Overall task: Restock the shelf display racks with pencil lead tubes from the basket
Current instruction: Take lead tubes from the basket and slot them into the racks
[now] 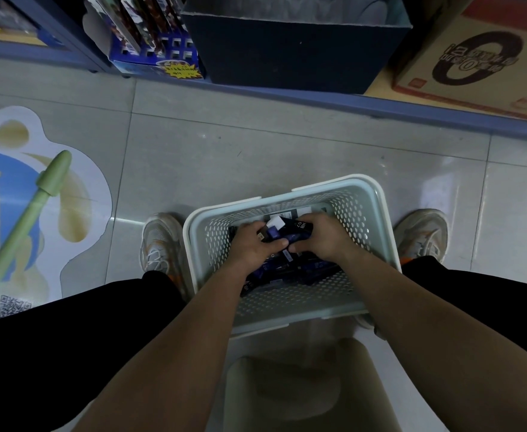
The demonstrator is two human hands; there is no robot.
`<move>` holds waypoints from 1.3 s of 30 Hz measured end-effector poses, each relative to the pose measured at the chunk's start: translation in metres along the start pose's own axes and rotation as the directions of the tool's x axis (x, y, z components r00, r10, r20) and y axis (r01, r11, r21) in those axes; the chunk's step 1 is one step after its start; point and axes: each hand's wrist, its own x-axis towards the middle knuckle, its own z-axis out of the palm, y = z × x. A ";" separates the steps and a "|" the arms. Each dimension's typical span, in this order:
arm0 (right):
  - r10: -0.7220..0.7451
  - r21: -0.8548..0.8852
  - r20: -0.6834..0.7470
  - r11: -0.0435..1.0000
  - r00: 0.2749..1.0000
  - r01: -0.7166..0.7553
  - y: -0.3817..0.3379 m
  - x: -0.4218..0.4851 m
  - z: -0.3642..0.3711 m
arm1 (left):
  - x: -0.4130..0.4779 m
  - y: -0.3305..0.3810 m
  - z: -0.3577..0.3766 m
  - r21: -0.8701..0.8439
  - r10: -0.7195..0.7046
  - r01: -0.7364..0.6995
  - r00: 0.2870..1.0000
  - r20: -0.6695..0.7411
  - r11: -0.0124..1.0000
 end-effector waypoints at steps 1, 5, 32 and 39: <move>0.000 0.009 0.001 1.000 1.000 0.000 0.000 0.000 -0.001 | -0.001 0.000 0.000 0.009 0.001 -0.001 1.000 0.007 1.000; -0.022 0.081 0.006 0.996 1.000 0.021 0.000 -0.003 -0.001 | -0.003 0.000 -0.002 -0.020 -0.015 0.016 0.999 0.050 1.000; 0.062 0.049 -0.041 0.997 0.997 -0.060 0.005 0.002 0.006 | -0.012 0.015 0.001 0.141 -0.066 0.047 0.989 0.135 0.989; 0.088 0.037 -0.031 0.996 0.996 -0.087 0.004 0.002 0.004 | -0.009 0.005 -0.004 0.124 -0.114 0.096 0.982 0.149 0.988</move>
